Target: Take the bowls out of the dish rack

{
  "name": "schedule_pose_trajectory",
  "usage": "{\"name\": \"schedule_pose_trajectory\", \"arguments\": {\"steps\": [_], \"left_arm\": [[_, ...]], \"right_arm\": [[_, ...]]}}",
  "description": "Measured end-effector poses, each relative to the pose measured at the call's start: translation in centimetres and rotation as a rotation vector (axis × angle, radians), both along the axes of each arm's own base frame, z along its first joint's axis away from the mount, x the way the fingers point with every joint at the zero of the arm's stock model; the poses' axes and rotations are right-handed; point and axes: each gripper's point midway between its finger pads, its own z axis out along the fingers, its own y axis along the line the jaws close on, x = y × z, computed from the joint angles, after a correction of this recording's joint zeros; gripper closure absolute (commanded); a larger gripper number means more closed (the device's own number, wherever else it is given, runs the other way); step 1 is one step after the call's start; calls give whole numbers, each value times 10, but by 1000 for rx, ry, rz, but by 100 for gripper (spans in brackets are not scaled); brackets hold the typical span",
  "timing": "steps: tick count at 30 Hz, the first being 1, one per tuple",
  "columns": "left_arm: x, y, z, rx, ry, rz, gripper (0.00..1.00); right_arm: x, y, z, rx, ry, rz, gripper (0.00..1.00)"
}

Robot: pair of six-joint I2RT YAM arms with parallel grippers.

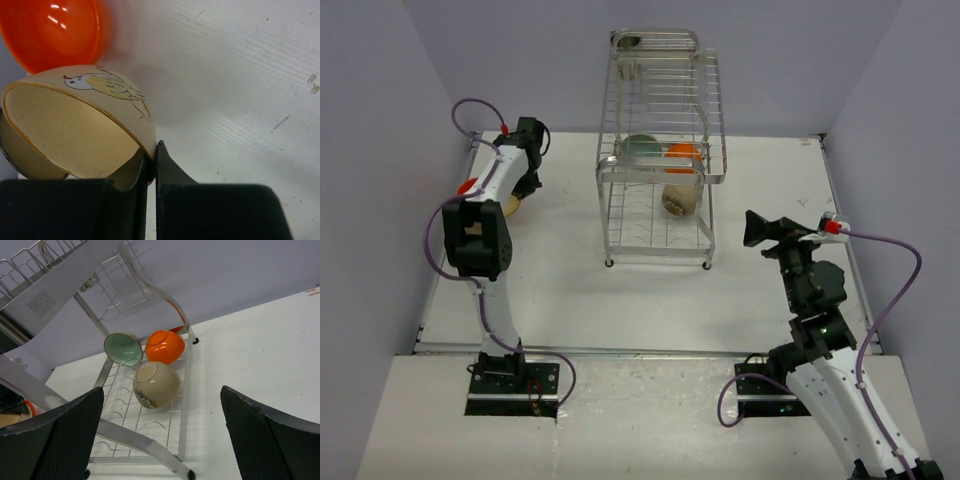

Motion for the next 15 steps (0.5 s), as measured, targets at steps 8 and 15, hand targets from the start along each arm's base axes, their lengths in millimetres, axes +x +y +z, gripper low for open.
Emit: {"name": "schedule_pose_trajectory", "arguments": {"steps": [8, 15], "left_arm": [[0, -1, -25, -1, 79, -35, 100], [2, -3, -49, -11, 138, -60, 100]], "right_arm": [[0, 0, 1, 1, -2, 0, 1], [0, 0, 0, 1, -2, 0, 1]]}}
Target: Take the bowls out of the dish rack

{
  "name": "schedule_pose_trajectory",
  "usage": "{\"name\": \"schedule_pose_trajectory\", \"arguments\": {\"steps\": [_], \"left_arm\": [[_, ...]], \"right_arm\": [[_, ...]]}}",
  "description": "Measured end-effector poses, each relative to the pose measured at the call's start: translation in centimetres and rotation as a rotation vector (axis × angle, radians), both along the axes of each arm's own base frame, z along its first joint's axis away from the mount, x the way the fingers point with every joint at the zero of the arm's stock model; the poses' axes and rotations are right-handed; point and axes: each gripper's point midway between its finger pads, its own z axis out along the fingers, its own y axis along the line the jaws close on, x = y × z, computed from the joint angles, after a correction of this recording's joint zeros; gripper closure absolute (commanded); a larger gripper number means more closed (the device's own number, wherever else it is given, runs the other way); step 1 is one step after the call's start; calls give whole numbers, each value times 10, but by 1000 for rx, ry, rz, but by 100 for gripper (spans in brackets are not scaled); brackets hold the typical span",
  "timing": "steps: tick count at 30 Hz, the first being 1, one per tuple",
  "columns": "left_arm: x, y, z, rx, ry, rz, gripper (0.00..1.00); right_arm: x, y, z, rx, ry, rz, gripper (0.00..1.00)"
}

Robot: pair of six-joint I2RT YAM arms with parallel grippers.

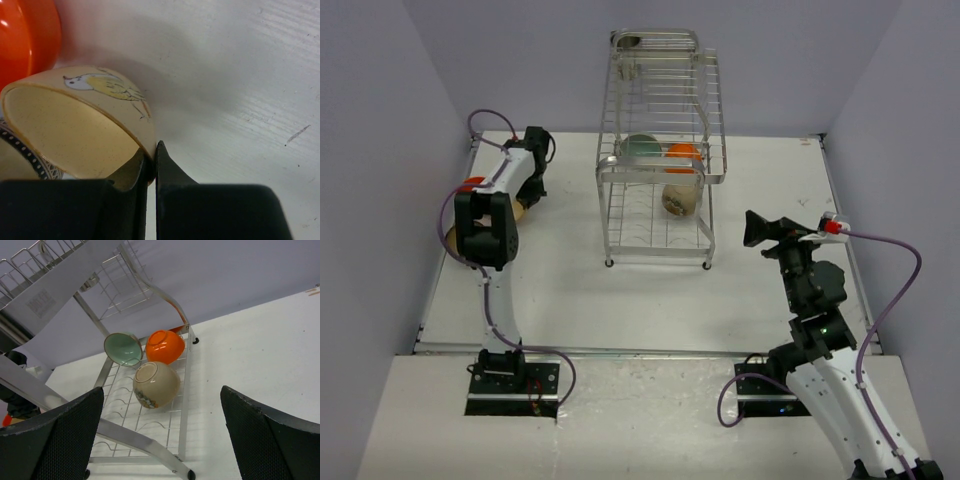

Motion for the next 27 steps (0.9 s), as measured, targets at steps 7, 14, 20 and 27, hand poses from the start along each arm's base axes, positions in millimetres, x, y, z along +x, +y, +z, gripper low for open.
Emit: {"name": "schedule_pose_trajectory", "arguments": {"steps": [7, 14, 20, 27], "left_arm": [[0, 2, -7, -15, 19, -4, 100], [-1, 4, -6, -20, 10, -1, 81], [-8, 6, -1, -27, -5, 12, 64], [-1, 5, 32, -47, -110, 23, 58]], "right_arm": [[0, 0, 0, 0, 1, 0, 1], [1, 0, -1, -1, 4, 0, 1], [1, 0, -1, -2, 5, 0, 1], [2, 1, -4, -7, 15, -1, 1]]}}
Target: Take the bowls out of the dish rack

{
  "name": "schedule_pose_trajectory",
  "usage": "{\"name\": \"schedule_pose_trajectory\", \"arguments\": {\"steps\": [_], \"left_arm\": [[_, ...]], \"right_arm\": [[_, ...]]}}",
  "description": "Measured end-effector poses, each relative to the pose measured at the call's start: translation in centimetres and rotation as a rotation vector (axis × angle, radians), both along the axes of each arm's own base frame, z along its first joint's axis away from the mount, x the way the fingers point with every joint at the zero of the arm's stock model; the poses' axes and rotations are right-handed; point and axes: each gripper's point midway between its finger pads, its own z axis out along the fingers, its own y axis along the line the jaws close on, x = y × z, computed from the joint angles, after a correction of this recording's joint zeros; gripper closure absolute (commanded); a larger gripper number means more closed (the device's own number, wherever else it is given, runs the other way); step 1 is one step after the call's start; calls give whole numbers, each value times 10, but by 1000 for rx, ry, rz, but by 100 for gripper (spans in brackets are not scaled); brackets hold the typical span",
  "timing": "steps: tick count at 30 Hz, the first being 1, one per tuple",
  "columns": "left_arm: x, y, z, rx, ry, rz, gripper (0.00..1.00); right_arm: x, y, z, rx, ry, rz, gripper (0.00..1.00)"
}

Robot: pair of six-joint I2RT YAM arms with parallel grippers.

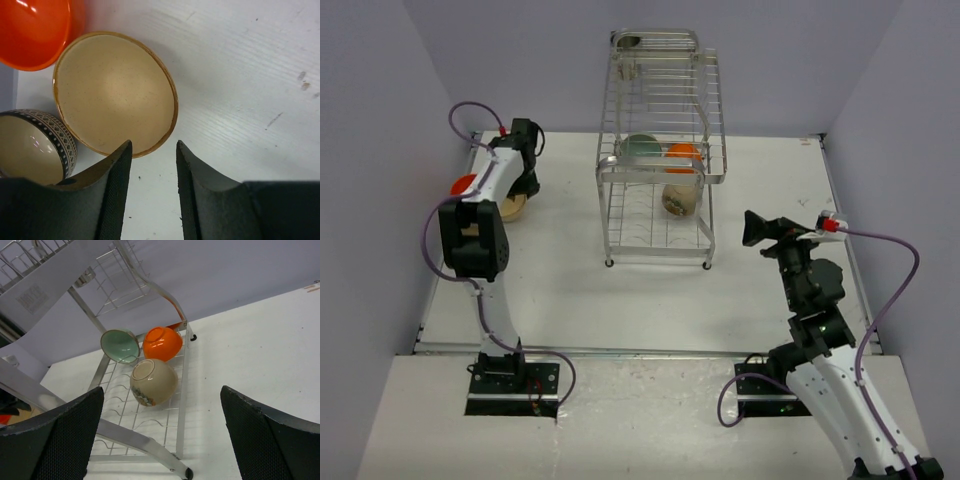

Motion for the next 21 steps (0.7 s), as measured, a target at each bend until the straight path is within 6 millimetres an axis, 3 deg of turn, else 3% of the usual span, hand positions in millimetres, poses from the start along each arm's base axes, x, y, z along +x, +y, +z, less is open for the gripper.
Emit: {"name": "schedule_pose_trajectory", "arguments": {"steps": [6, 9, 12, 15, 18, 21], "left_arm": [[15, -21, 53, -113, -199, -24, 55], [38, -53, 86, -246, -326, -73, 60], [72, -110, 108, -503, -482, -150, 59], [87, -163, 104, -802, -595, -153, 59], [84, -203, 69, -1052, -589, -74, 59], [88, -236, 45, -1188, -556, -6, 57]], "right_arm": [[3, 0, -6, -11, 20, -4, 1], [5, 0, -9, -16, 31, -9, 1], [8, -1, -12, -26, 45, -15, 1], [9, -3, -14, -37, 53, -27, 1], [11, -6, -14, -41, 58, -46, 1], [17, -9, -13, -45, 78, -74, 1]]}}
